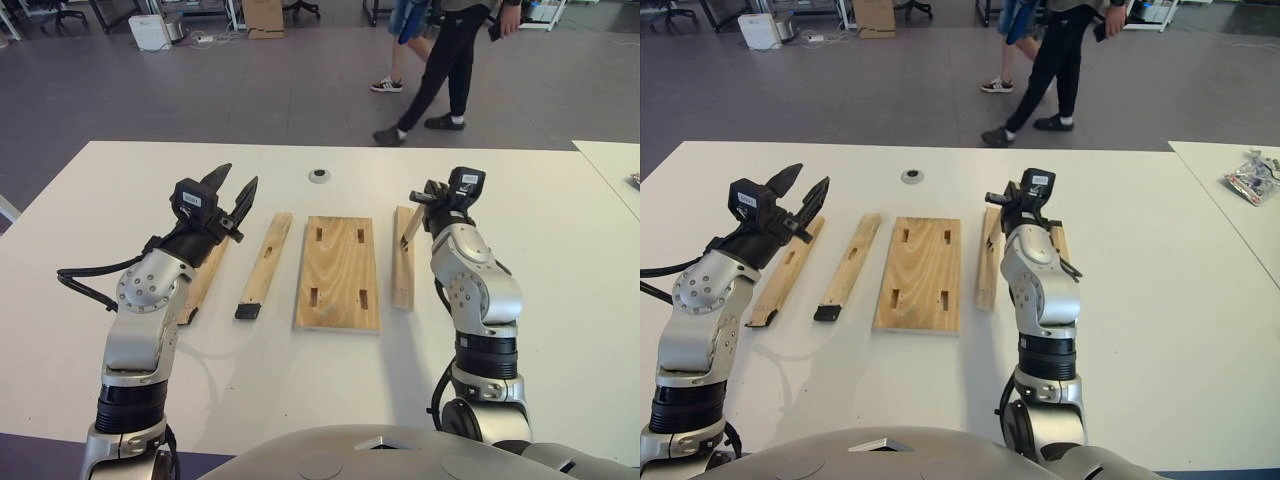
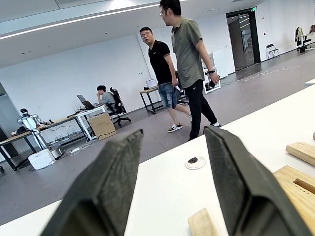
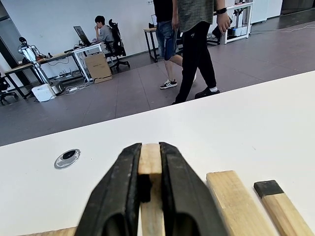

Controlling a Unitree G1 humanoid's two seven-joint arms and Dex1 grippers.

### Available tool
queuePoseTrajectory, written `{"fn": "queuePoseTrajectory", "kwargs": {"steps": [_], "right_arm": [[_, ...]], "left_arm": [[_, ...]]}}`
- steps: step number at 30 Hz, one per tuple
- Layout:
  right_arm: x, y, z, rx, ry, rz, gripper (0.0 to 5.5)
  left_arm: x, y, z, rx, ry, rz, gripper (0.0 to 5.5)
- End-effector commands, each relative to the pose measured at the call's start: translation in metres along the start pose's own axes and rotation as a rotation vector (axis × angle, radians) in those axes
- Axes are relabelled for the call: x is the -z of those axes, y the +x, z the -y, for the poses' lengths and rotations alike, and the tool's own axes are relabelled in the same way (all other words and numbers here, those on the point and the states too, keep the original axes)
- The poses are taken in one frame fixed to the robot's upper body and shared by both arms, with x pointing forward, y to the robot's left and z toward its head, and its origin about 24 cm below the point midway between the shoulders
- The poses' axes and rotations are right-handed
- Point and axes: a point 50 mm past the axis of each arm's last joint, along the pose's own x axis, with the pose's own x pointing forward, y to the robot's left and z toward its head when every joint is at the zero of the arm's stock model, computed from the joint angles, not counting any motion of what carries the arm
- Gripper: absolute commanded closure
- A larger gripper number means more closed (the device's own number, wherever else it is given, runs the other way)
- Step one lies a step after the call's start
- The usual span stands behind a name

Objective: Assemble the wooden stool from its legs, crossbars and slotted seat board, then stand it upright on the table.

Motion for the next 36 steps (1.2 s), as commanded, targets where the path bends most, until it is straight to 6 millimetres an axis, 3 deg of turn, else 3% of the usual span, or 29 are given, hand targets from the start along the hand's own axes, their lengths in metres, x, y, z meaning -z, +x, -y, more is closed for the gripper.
{"fn": "queuePoseTrajectory", "kwargs": {"steps": [1,12,19,29,36], "right_arm": [[0.003,-0.001,0.002,0.009,-0.009,-0.014,5.08],[0.019,-0.001,0.003,-0.028,-0.008,-0.063,5.08],[0.034,-0.012,0.034,-0.303,-0.187,0.068,5.08],[0.061,-0.032,0.049,-0.36,-0.177,0.107,5.08],[0.074,-0.027,0.051,-0.344,-0.213,-0.001,5.08]], "left_arm": [[-0.002,0.001,-0.002,0.004,0.028,0.004,3.22],[-0.001,0.001,-0.003,0.004,0.039,0.0,3.22],[0.0,-0.002,-0.009,-0.012,0.02,0.006,3.22],[-0.004,-0.002,-0.007,0.001,0.034,0.057,3.22],[-0.002,-0.002,-0.005,0.01,0.041,0.054,3.22]]}}
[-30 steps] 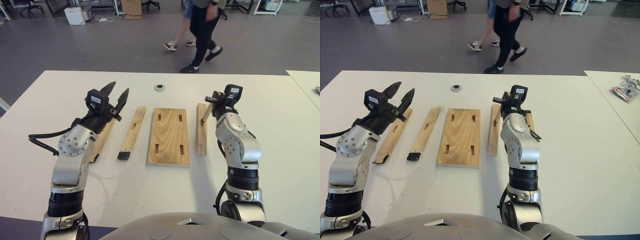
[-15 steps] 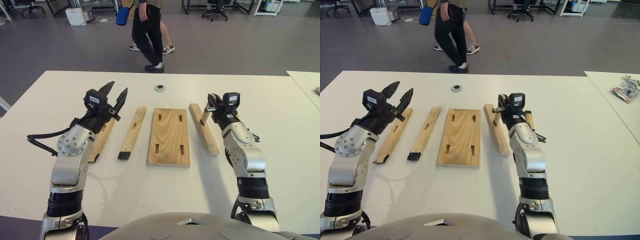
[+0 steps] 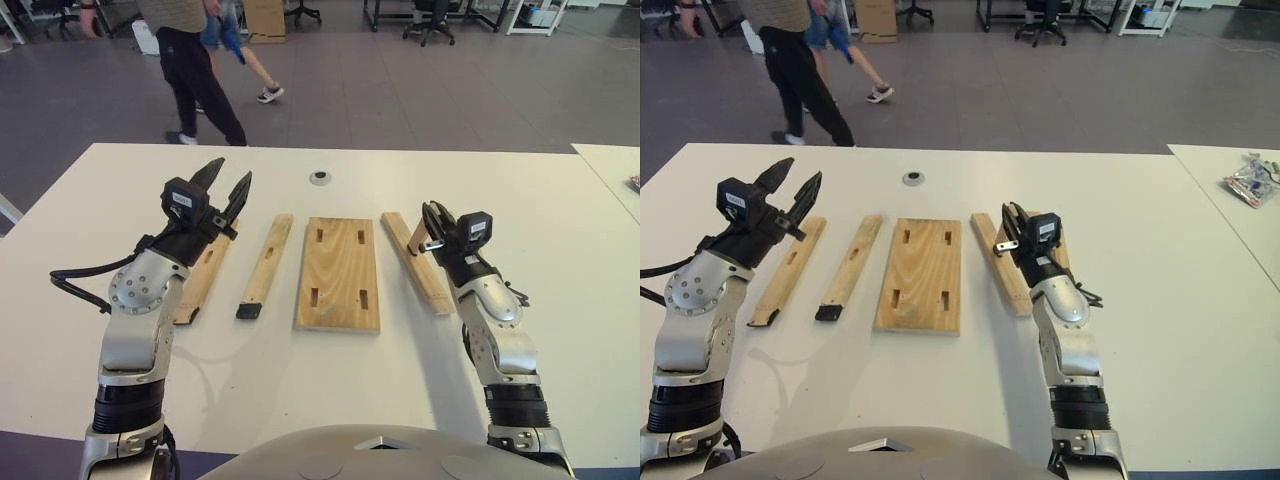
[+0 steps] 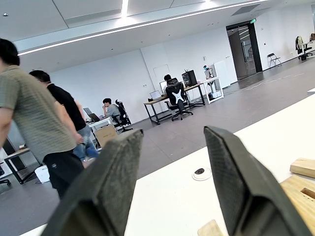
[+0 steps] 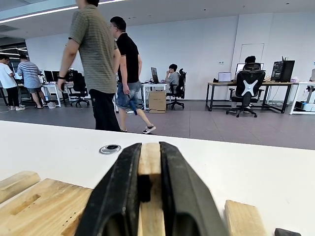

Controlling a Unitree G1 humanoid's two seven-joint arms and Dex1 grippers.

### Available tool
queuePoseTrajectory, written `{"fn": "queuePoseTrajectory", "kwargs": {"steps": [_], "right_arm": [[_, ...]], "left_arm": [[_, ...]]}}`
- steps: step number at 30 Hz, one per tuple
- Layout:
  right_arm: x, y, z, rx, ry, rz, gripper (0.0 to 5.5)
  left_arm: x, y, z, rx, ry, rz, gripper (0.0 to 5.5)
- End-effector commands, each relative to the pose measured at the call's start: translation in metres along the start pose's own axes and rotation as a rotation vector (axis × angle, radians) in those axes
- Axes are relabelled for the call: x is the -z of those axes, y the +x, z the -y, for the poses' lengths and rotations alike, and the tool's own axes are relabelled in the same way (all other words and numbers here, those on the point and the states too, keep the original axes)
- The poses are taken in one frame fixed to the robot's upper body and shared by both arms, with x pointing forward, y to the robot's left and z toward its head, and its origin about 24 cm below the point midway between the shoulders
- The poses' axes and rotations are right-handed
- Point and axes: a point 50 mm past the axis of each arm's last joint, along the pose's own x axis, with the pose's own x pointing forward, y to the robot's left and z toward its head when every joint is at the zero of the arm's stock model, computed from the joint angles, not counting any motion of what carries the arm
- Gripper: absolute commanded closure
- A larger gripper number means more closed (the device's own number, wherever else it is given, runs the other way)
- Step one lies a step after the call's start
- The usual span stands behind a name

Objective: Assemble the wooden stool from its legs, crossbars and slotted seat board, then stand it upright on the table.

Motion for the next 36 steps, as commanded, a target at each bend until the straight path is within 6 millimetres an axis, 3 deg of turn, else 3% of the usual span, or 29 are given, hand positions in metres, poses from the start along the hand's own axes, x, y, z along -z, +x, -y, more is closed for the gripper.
{"fn": "queuePoseTrajectory", "kwargs": {"steps": [1,17,24,31,36], "right_arm": [[0.032,-0.008,0.002,0.017,0.025,-0.236,5.08],[0.031,-0.006,0.011,0.103,0.031,-0.264,5.08],[0.012,0.003,0.006,0.068,-0.03,-0.161,3.62],[0.016,-0.008,0.006,0.045,-0.066,-0.364,2.48],[0.019,-0.022,0.006,0.02,-0.121,-0.49,2.43]], "left_arm": [[0.001,0.0,0.003,0.02,0.014,-0.008,3.22],[0.004,-0.001,0.006,0.011,0.014,-0.009,3.22],[0.005,-0.001,0.01,0.017,0.005,-0.009,3.22],[0.007,-0.004,0.012,0.007,-0.003,-0.014,3.22],[0.007,-0.006,0.014,0.001,-0.003,-0.014,3.22]]}}
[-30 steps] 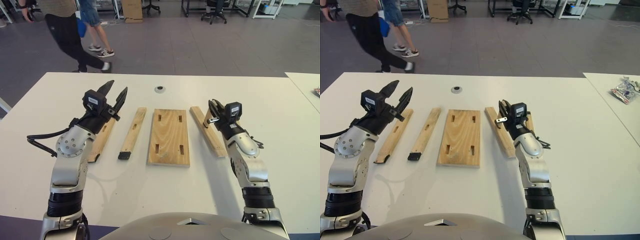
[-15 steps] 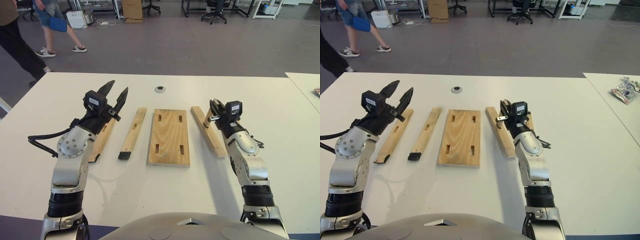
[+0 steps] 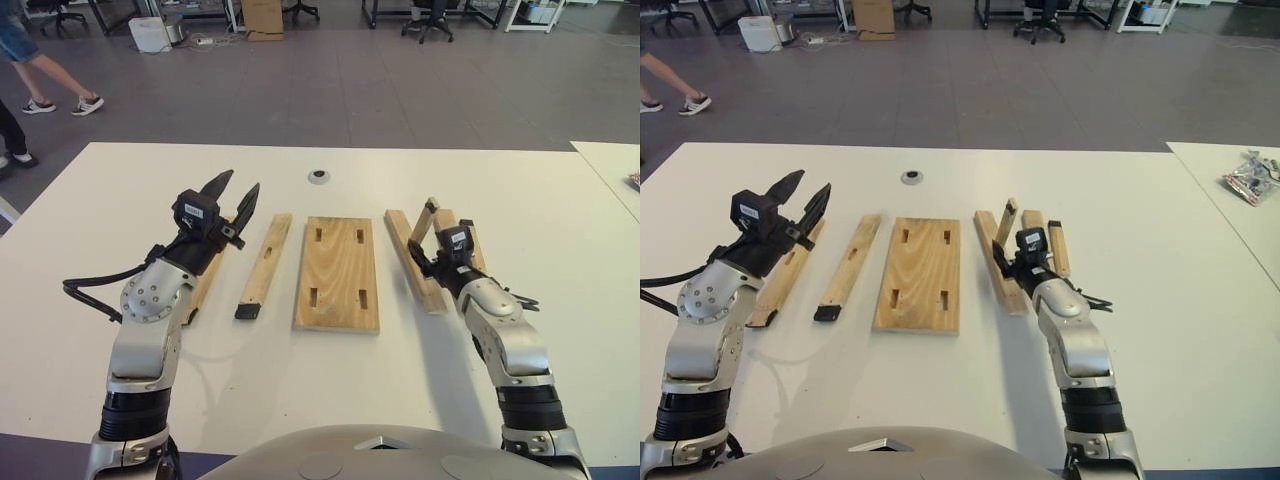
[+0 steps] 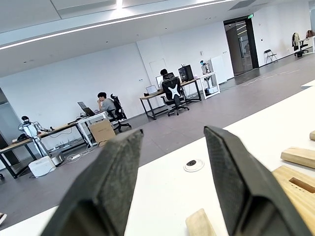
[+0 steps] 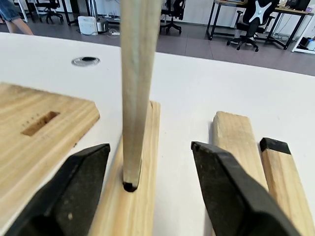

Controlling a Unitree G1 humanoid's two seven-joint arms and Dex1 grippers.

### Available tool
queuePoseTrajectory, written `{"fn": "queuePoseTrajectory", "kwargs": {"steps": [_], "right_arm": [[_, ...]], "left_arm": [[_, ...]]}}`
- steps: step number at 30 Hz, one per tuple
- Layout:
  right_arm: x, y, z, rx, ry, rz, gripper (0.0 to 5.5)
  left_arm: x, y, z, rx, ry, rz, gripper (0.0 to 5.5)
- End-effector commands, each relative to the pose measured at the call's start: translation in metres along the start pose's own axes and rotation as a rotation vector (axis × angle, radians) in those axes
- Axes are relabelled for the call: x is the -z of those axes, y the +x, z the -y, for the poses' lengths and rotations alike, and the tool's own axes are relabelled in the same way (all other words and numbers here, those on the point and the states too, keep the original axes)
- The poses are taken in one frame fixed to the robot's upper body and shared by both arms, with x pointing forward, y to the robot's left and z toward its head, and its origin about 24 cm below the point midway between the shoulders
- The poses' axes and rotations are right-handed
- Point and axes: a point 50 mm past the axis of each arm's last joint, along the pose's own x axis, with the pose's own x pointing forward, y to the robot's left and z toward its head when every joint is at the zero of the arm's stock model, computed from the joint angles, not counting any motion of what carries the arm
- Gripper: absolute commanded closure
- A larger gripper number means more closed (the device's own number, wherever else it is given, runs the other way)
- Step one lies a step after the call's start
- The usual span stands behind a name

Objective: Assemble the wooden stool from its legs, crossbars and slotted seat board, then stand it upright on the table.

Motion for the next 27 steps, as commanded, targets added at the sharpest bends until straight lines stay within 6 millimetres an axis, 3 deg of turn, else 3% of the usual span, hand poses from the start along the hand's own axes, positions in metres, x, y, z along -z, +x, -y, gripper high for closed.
{"fn": "queuePoseTrajectory", "kwargs": {"steps": [1,13,18,22,24,27], "right_arm": [[0.005,-0.01,-0.003,-0.041,-0.046,-0.068,2.43],[0.021,-0.028,-0.003,-0.12,0.015,-0.297,2.43],[0.023,-0.027,0.002,-0.094,0.021,-0.332,3.38],[0.02,-0.023,0.004,-0.109,-0.002,-0.308,3.43],[0.008,-0.015,0.009,-0.112,0.009,-0.238,3.43],[-0.049,0.001,0.018,-0.173,0.068,0.019,3.43]], "left_arm": [[-0.002,-0.002,0.003,-0.006,0.011,0.014,3.22],[0.001,-0.011,0.011,-0.044,-0.003,0.001,3.22],[0.001,-0.012,0.011,-0.051,-0.001,-0.006,3.22],[0.001,-0.011,0.006,-0.07,-0.033,0.001,3.22],[0.0,-0.01,0.002,-0.063,-0.083,0.006,3.22],[-0.008,-0.003,-0.003,0.032,-0.213,0.055,3.02]]}}
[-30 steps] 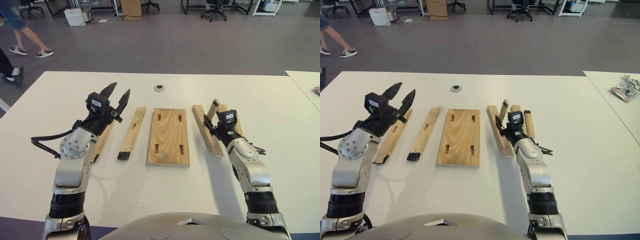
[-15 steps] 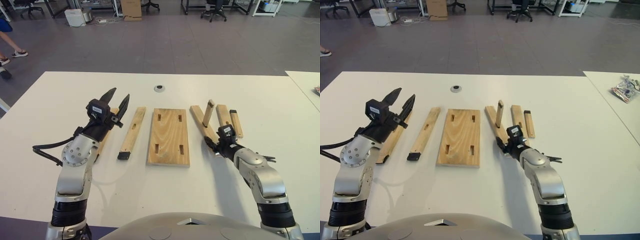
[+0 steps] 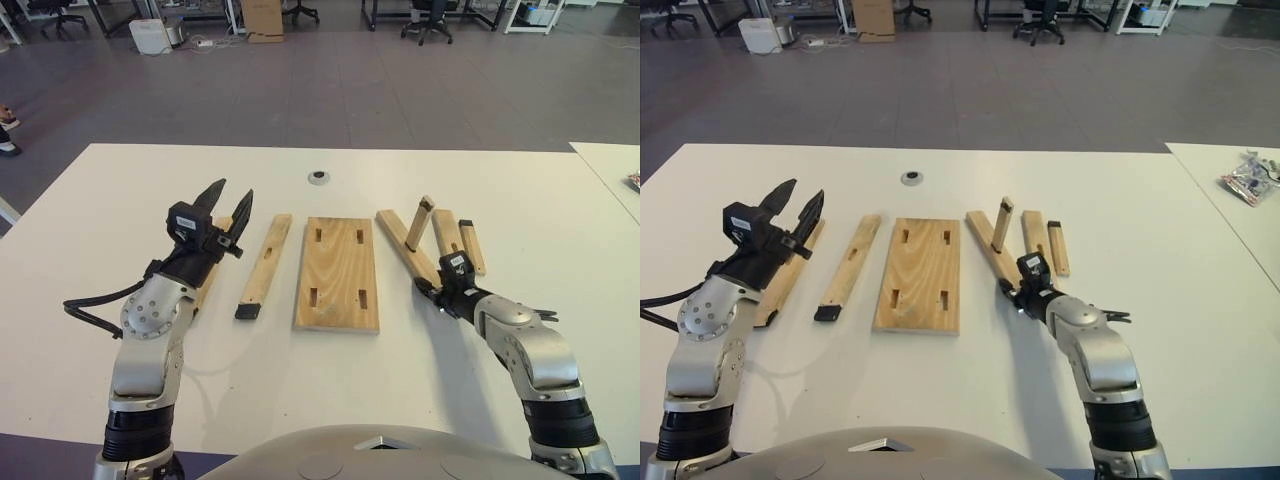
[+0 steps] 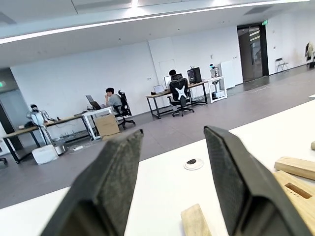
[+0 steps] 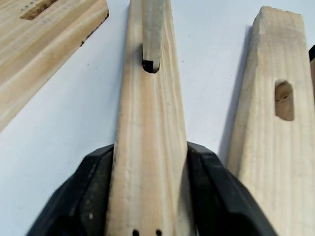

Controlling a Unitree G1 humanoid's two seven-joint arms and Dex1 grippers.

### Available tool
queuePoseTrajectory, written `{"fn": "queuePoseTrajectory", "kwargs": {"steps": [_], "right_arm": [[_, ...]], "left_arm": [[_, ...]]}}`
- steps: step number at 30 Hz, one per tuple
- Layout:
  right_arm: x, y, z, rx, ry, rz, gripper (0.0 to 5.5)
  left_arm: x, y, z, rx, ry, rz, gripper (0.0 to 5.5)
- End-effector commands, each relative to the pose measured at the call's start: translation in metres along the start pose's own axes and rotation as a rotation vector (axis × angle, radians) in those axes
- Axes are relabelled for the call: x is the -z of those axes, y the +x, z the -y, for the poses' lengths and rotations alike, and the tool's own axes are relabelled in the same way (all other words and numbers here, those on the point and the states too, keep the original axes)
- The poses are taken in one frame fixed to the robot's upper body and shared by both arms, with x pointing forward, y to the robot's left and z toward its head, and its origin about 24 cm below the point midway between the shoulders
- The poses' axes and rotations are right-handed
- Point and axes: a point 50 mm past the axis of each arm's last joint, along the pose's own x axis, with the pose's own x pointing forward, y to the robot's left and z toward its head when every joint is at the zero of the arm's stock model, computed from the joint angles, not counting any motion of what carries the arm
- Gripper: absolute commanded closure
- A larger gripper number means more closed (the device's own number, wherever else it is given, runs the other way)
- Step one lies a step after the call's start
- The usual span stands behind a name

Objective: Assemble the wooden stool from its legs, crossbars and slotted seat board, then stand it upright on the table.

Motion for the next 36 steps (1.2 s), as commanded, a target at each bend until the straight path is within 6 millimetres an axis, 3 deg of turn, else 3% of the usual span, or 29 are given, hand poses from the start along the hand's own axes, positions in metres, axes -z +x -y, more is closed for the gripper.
{"fn": "queuePoseTrajectory", "kwargs": {"steps": [1,3,6,11,15,19,30,36], "right_arm": [[-0.088,-0.004,0.007,-0.136,0.017,0.363,3.43],[-0.123,-0.014,0.001,-0.294,0.004,0.485,3.43],[-0.154,-0.031,-0.016,-0.587,0.008,0.565,3.43],[-0.187,-0.056,-0.025,-0.92,0.074,0.61,3.43],[-0.187,-0.065,-0.033,-1.077,0.089,0.539,3.43],[-0.174,-0.067,-0.042,-1.184,0.084,0.435,3.43],[-0.156,-0.068,-0.056,-1.285,0.055,0.308,3.43],[-0.159,-0.068,-0.06,-1.3,0.062,0.331,3.43]], "left_arm": [[-0.017,0.015,-0.007,0.129,-0.168,0.07,2.9],[-0.027,0.023,-0.008,0.225,-0.268,0.101,2.49],[-0.045,0.035,-0.008,0.385,-0.473,0.139,1.98],[-0.073,0.042,-0.012,0.622,-0.803,0.183,1.19],[-0.084,0.043,-0.016,0.702,-0.907,0.194,1.15],[-0.086,0.044,-0.016,0.747,-0.955,0.176,1.15],[-0.092,0.048,-0.017,0.792,-0.964,0.19,1.15],[-0.091,0.048,-0.013,0.793,-0.984,0.216,2.4]]}}
